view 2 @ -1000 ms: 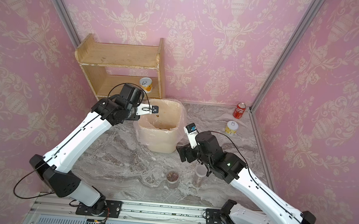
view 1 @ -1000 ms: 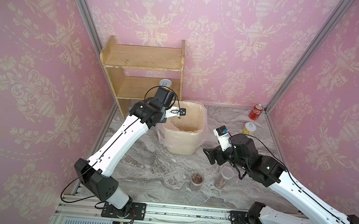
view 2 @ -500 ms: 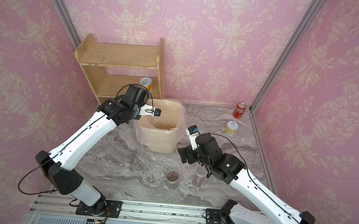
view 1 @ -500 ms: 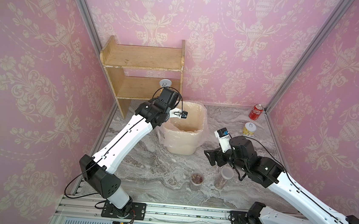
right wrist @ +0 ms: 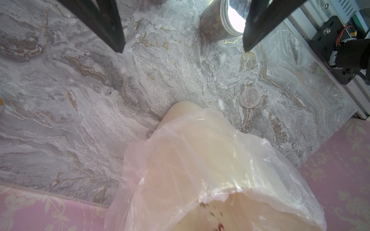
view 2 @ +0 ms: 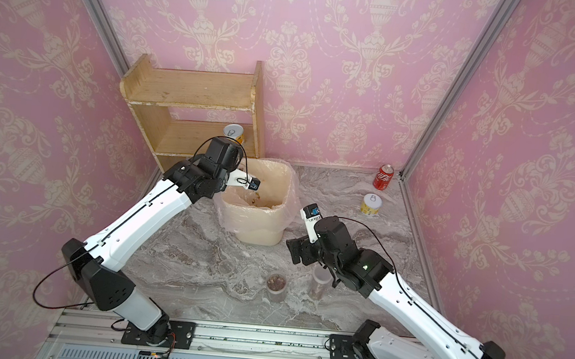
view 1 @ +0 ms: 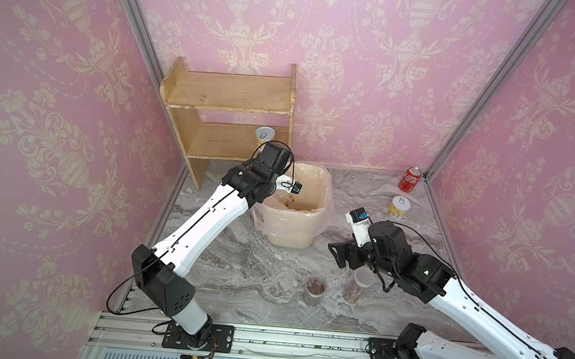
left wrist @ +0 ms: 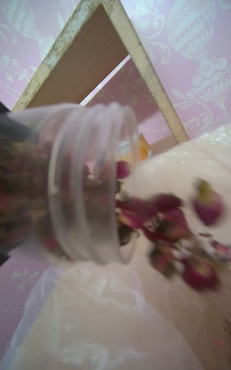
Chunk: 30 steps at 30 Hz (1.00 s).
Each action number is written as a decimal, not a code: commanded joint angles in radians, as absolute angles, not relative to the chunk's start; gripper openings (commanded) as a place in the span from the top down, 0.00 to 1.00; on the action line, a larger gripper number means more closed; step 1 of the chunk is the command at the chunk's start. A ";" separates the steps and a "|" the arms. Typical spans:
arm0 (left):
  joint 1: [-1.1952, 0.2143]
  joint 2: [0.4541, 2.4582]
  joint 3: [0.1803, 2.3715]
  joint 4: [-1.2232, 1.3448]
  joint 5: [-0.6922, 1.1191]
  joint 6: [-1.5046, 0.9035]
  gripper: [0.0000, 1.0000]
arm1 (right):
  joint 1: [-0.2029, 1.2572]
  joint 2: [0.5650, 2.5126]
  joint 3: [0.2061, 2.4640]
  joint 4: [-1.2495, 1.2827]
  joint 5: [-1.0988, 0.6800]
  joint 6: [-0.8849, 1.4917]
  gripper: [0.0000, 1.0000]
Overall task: Empty the moldy dried flower tea in the jars
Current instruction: Pour the moldy dried flower tea into the trash bin.
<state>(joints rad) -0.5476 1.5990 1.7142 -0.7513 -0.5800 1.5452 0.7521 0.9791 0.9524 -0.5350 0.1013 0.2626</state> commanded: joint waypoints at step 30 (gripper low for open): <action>-0.555 1.551 1.579 -0.536 -0.543 1.777 1.00 | 0.677 0.922 0.951 -0.492 -0.058 0.423 0.06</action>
